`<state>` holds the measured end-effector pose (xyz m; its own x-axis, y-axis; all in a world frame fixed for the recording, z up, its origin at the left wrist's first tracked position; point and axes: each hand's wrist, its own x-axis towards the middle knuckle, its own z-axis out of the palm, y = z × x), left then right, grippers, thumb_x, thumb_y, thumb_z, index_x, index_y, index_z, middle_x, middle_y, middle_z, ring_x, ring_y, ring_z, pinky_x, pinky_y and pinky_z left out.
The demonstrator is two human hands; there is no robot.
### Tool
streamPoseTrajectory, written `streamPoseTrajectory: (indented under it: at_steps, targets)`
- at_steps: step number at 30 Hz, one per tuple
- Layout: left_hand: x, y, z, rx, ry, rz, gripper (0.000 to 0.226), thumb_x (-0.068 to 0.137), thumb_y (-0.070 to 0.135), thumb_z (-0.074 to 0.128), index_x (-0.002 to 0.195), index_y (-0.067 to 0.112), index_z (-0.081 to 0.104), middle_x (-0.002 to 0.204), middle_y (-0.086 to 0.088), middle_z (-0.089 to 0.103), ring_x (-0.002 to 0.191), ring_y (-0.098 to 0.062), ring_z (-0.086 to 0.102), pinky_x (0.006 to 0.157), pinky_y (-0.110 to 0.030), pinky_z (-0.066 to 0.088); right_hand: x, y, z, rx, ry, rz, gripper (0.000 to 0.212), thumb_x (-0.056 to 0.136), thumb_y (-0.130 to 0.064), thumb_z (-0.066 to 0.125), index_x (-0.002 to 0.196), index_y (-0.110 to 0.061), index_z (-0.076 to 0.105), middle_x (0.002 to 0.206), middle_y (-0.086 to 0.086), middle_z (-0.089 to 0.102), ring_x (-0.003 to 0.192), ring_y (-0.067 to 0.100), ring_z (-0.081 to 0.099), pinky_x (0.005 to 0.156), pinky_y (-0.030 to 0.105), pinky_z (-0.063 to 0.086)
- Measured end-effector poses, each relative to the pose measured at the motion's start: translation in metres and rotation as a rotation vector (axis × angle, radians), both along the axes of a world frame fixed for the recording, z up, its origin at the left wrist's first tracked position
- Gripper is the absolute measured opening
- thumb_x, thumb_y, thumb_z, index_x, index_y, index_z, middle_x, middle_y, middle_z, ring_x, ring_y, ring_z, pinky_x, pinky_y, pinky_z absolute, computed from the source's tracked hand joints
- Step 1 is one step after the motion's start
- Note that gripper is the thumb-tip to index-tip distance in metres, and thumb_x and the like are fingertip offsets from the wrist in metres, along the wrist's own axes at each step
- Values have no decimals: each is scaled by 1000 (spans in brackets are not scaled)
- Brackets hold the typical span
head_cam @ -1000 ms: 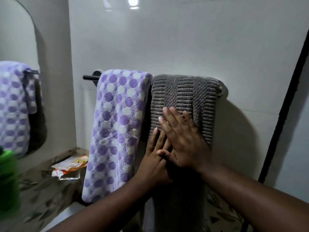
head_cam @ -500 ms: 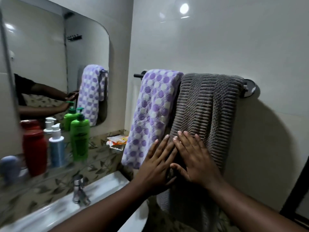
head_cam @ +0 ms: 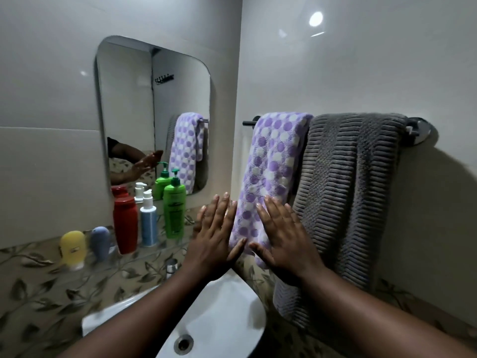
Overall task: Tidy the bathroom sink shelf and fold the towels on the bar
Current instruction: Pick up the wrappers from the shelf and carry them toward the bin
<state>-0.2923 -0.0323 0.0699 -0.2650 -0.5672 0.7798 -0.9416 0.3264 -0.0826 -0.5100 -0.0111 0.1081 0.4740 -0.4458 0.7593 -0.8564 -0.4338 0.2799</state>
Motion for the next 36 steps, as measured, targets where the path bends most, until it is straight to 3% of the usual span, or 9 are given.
streamPoseTrajectory:
  at_steps: [5,10,12,16,23,26,29,32,36]
  targets:
    - [30,-6,1,128,110,55,88,96,68,30,164,15,14,173,-8,5,160,-26,4,126,-49,17,50,-10,7,107,-78,54,80,94,-61,46,152,-6,43,161,16,37,149,32,37,118,43,38]
    - [51,-32,1,229,193,35,90,89,65,17,164,18,-2,171,-2,-15,159,-19,-14,128,-42,1,97,-40,9,347,-106,73,82,99,-64,37,162,-18,11,171,7,2,159,22,2,128,34,9]
    - [58,-44,1,290,269,25,87,88,60,17,164,22,-7,171,2,-18,159,-16,-15,128,-40,2,112,-56,7,420,-154,62,81,101,-60,40,163,-20,7,172,4,2,159,18,2,128,31,7]
    - [62,-68,-6,408,478,-82,79,101,44,42,164,24,0,173,4,-5,160,-15,-2,128,-37,6,133,-83,0,609,-382,117,76,103,-52,44,163,-17,13,171,3,12,158,14,7,127,29,7]
    - [49,-112,-22,611,960,-230,73,103,36,53,164,19,16,170,-5,20,156,-21,20,125,-34,19,139,-134,-17,807,-738,114,74,104,-45,48,162,-10,17,168,9,21,156,19,18,124,28,14]
    - [45,-135,-28,686,1228,-254,68,102,31,56,162,20,25,167,-5,29,152,-19,30,111,-21,22,132,-159,-30,853,-866,97,72,105,-46,45,161,-11,17,168,11,23,155,21,21,121,26,16]
    - [42,-158,-34,712,1459,-253,60,102,30,56,157,21,35,158,-7,46,133,-17,48,102,-23,32,125,-188,-45,888,-993,58,69,105,-47,42,160,-11,21,165,13,30,151,24,30,118,27,23]
    - [41,-177,-41,715,1535,-169,60,103,36,55,157,19,35,156,-8,48,135,-22,49,98,-26,33,120,-215,-58,940,-1132,7,67,104,-55,36,158,-16,27,160,13,41,145,29,42,119,37,33]
    - [42,-205,-50,722,1465,-47,62,102,44,54,156,18,38,149,-9,54,126,-25,54,95,-29,38,117,-255,-76,1038,-1242,-140,73,102,-63,30,154,-12,34,158,17,41,143,36,43,116,45,36]
